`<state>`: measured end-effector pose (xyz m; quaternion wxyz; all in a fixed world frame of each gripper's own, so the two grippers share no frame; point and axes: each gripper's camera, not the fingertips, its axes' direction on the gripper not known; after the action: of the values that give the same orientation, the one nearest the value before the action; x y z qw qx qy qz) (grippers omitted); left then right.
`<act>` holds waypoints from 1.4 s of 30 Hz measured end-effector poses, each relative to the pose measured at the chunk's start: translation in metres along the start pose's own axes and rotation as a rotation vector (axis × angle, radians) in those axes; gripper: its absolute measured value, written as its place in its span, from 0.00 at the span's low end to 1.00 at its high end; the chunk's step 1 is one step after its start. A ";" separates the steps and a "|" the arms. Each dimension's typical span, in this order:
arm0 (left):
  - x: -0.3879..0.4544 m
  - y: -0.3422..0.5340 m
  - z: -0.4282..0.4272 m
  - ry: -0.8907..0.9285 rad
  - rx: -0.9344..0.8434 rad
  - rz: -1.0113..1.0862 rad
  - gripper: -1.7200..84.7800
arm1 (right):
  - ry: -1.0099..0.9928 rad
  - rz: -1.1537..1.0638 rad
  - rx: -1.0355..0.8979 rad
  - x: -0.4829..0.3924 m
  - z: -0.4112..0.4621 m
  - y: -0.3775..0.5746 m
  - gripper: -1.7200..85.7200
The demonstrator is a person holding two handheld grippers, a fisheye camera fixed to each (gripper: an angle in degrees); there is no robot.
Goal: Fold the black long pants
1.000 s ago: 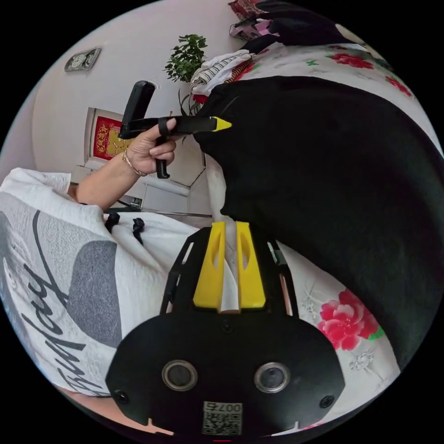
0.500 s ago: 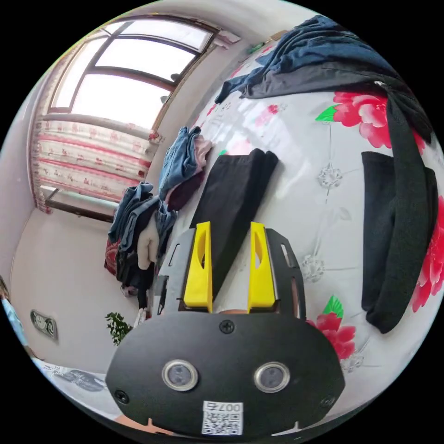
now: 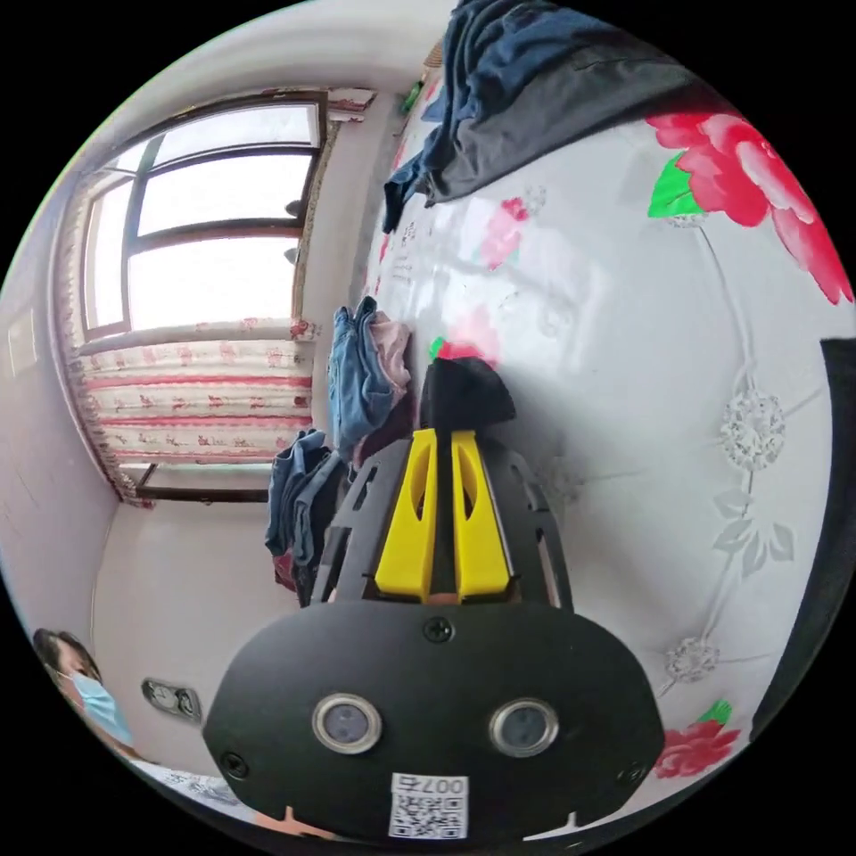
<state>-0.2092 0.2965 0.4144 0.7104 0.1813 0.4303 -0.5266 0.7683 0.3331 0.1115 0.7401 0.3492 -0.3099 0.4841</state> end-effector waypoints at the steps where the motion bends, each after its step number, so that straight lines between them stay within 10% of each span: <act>1: -0.002 0.002 -0.001 -0.004 0.003 -0.002 0.11 | 0.014 -0.120 -0.043 -0.038 0.007 0.009 0.03; 10: -0.029 -0.004 -0.016 -0.047 0.050 0.103 0.14 | -0.174 -1.170 -0.506 -0.305 0.086 0.282 0.02; 14: -0.042 -0.018 0.001 0.038 0.030 0.125 0.18 | -0.163 -1.340 -0.795 -0.299 0.156 0.449 0.03; 18: -0.061 -0.036 0.024 -0.031 0.014 0.119 0.18 | 0.171 -1.316 -1.484 -0.189 0.260 0.604 0.03; 26: -0.087 -0.049 0.001 0.102 0.049 0.165 0.10 | 0.130 -1.123 -1.173 -0.206 0.194 0.519 0.03; 34: 0.102 0.013 -0.037 0.285 -0.070 1.039 0.09 | 0.192 -0.728 -0.840 -0.152 0.097 0.411 0.03; 42: 0.192 0.231 0.044 0.561 -0.587 1.653 0.12 | 0.197 -0.553 -0.635 -0.116 0.037 0.347 0.05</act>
<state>0.0321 0.2393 0.2401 0.7477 0.3646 0.4368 0.3423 0.4009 0.3443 0.1148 0.9388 0.1259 -0.2660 0.1791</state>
